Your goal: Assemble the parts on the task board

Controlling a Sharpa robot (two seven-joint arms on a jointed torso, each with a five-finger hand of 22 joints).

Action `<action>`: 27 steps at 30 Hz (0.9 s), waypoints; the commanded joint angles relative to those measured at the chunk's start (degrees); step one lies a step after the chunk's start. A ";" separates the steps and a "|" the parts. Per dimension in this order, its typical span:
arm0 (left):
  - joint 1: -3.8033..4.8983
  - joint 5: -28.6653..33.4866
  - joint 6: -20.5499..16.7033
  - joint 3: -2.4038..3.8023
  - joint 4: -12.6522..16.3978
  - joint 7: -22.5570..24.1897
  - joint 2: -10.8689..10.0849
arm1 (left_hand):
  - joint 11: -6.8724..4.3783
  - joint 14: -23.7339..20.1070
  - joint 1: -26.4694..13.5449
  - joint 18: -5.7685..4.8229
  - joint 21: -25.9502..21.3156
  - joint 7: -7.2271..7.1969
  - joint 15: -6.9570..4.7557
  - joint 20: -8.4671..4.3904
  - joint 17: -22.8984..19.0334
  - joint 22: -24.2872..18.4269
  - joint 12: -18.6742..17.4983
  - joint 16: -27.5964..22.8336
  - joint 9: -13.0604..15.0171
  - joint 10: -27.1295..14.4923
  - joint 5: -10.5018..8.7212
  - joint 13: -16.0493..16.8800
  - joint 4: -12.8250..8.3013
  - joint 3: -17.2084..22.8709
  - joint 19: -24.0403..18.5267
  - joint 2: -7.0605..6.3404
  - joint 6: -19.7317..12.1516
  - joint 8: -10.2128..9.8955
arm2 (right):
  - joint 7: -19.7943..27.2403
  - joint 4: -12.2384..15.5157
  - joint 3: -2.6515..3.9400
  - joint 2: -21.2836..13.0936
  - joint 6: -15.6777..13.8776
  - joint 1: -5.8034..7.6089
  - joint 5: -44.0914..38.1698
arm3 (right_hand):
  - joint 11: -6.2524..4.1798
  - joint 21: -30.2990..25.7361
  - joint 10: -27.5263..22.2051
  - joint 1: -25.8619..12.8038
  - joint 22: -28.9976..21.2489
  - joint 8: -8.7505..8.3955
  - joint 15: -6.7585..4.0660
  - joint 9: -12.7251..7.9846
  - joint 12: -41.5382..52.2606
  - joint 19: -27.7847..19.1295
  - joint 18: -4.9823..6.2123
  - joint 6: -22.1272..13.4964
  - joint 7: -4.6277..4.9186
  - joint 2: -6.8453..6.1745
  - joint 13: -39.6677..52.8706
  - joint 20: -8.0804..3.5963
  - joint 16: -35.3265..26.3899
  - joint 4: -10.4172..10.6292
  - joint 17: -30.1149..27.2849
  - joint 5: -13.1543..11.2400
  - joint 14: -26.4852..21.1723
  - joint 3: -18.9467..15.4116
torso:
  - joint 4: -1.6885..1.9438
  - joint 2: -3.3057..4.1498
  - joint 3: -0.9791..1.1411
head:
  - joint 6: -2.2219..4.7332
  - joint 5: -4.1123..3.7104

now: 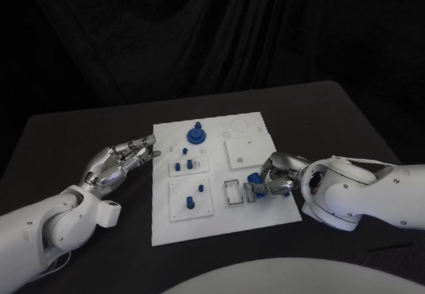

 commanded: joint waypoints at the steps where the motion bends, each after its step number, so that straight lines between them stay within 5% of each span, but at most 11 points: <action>1: -0.11 0.27 0.60 0.06 0.14 0.49 0.11 | 0.35 -0.02 0.55 1.01 0.25 0.32 0.37 0.55 0.00 0.09 0.19 -0.16 -0.09 -0.17 0.19 0.06 -0.01 0.42 -0.02 0.03 -0.10 -0.28 | 3.03 0.48 0.01 0.16 -4.99 0.04 5.52 | -0.32 0.05 5.95 1.70 14.32 0.20 -0.46 0.17 0.15 4.94 0.15 0.57 -0.80 2.09 15.09 -0.31 -0.07 -2.55 14.29 -0.56 5.96 3.06 | 0.02 0.01 0.02 | -0.01 -0.02; 8: -0.13 0.27 0.48 0.06 0.27 0.55 0.08 | 0.37 -0.02 0.67 1.01 0.26 0.34 0.38 0.59 0.00 0.03 0.19 -0.15 -0.10 -0.18 0.23 0.06 -0.07 0.52 -0.03 0.03 -0.13 -0.29 | 3.14 0.57 0.02 1.28 -5.05 0.07 6.35 | -0.30 -0.03 5.95 1.15 14.29 0.23 -0.47 0.63 0.15 4.90 0.17 0.17 -0.76 2.04 15.09 -0.35 -0.11 -2.13 14.21 -2.06 5.94 3.01 | 0.05 -0.02 -0.01 | -0.01 0.06; 27: -0.14 0.27 0.49 0.06 0.46 0.53 0.08 | 0.37 -0.02 0.67 1.01 0.26 0.34 0.38 0.59 0.00 0.03 0.19 -0.15 -0.10 -0.18 0.23 0.06 -0.07 0.52 -0.03 0.03 -0.13 -0.29 | 0.65 -0.93 0.01 4.45 -0.20 0.03 5.86 | 0.54 -0.76 5.95 -2.69 14.00 -0.95 0.23 1.88 0.15 4.50 0.38 -1.45 0.18 2.92 15.09 0.28 -0.49 0.15 13.47 -15.40 5.78 0.50 | 0.13 0.11 -0.09 | -0.01 0.62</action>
